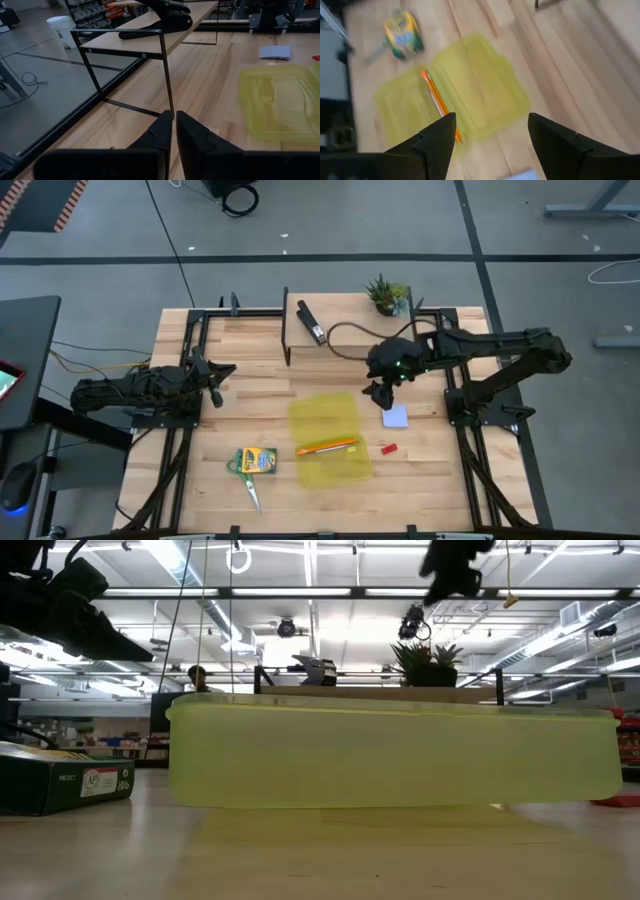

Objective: Pack school essentials
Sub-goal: Put the red eraser into the yellow supply box

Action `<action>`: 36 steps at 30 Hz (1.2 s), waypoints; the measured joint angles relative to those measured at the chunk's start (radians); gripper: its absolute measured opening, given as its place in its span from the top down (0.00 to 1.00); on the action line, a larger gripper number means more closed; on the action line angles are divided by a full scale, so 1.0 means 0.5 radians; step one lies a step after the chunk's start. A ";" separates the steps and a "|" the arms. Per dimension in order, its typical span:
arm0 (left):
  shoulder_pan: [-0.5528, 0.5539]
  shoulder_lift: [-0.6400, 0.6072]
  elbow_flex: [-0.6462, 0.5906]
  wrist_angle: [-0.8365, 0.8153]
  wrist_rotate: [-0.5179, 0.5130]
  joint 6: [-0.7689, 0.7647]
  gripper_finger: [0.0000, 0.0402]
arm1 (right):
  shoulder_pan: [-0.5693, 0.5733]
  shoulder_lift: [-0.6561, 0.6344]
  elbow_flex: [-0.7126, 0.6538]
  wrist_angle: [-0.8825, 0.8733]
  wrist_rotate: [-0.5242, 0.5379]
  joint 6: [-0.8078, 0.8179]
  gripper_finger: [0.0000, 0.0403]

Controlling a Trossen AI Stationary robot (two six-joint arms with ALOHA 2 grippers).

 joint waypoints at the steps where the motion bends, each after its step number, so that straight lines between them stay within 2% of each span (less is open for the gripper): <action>1: 0.000 -0.001 0.000 -0.001 0.000 0.000 0.92 | 0.011 0.000 -0.047 -0.004 0.001 0.001 0.37; 5: 0.000 0.000 0.000 0.000 0.000 0.000 0.92 | 0.078 0.000 -0.247 -0.001 0.020 0.015 0.37; 12: 0.000 0.000 0.000 -0.001 0.000 0.000 0.90 | 0.238 0.001 -0.582 0.077 0.187 0.101 0.37; 19: 0.000 0.000 0.000 0.000 0.000 0.000 0.91 | 0.262 0.001 -0.763 0.097 0.194 0.503 0.37; 23: 0.000 0.000 0.000 0.000 0.000 0.000 0.92 | 0.319 0.001 -0.818 0.176 0.120 0.478 0.37; 27: 0.000 -0.001 0.000 0.000 0.000 0.000 0.92 | 0.427 0.002 -0.837 0.215 0.185 0.332 0.37; 31: 0.000 -0.001 0.000 0.000 0.000 0.000 0.91 | 0.434 0.019 -0.838 0.210 0.280 0.572 0.37; 36: 0.000 -0.001 0.000 0.000 0.000 0.000 0.90 | 0.451 0.104 -0.840 0.240 0.295 0.656 0.37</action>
